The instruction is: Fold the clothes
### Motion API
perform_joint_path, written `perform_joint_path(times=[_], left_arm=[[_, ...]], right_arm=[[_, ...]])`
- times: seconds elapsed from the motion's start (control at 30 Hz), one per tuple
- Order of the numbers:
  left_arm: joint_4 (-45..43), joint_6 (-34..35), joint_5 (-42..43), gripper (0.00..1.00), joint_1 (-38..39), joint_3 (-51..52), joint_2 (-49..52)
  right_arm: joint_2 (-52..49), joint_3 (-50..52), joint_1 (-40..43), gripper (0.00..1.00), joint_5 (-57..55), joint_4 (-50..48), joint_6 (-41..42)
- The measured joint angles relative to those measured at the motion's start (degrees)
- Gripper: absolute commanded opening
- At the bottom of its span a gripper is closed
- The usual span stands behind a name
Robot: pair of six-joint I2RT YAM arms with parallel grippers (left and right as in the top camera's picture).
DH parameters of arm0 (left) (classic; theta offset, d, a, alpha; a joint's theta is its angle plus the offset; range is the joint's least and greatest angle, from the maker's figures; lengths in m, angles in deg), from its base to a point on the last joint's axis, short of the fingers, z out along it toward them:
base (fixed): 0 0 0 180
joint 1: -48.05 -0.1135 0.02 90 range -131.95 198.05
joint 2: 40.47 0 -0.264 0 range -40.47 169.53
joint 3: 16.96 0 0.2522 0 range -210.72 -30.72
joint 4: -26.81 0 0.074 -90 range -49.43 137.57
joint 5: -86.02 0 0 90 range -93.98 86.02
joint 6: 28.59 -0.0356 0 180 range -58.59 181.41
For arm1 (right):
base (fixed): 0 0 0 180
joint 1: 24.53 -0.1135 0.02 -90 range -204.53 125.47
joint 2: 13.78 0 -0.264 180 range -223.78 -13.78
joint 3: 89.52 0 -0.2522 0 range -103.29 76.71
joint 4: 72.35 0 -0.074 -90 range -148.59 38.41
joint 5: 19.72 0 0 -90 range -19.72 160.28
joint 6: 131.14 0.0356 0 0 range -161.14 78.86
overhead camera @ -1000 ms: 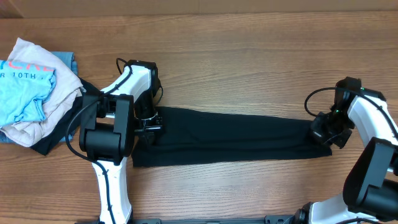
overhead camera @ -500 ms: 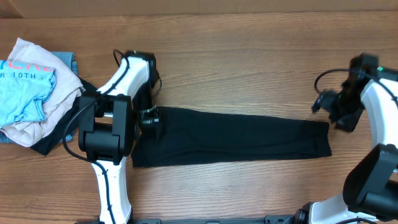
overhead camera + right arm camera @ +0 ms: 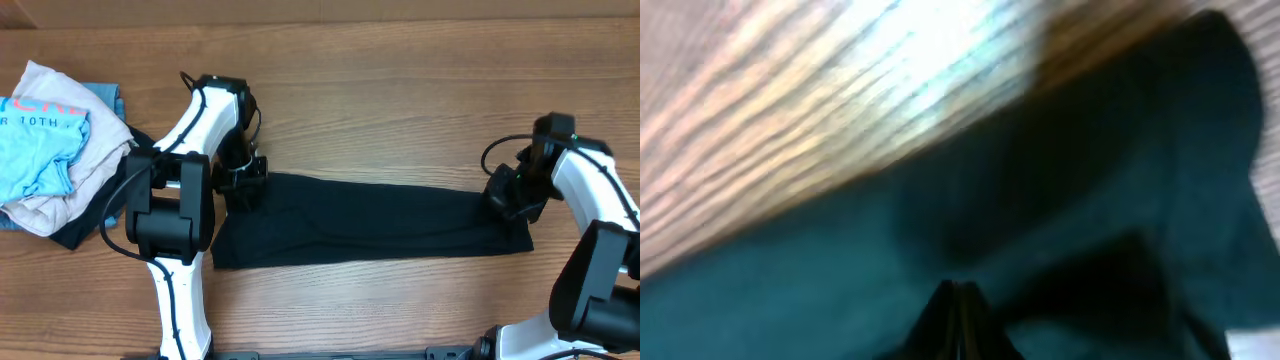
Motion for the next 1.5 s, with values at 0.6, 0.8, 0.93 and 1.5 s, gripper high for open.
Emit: perform_joint_path(times=[0.6, 0.8, 0.93, 1.5], left_arm=[[-20.35, 0.00, -0.22, 0.04, -0.15, 5.14, -3.06], [-35.17, -0.87, -0.22, 0.06, -3.26, 4.55, -3.34], [-32.94, -2.78, -1.14, 0.10, -5.18, 1.11, -1.86], [-13.00, -0.52, -2.80, 0.27, -6.71, -16.00, -0.26]], right_arm=[[-5.31, 6.80, -1.57, 0.04, 7.85, -31.89, 0.24], [-7.32, 7.04, -6.29, 0.04, 7.85, -44.41, 0.26], [-7.48, 4.09, -6.75, 0.04, 7.96, -41.62, 0.24], [-7.74, -16.17, -4.66, 0.04, 8.22, -4.37, -7.15]])
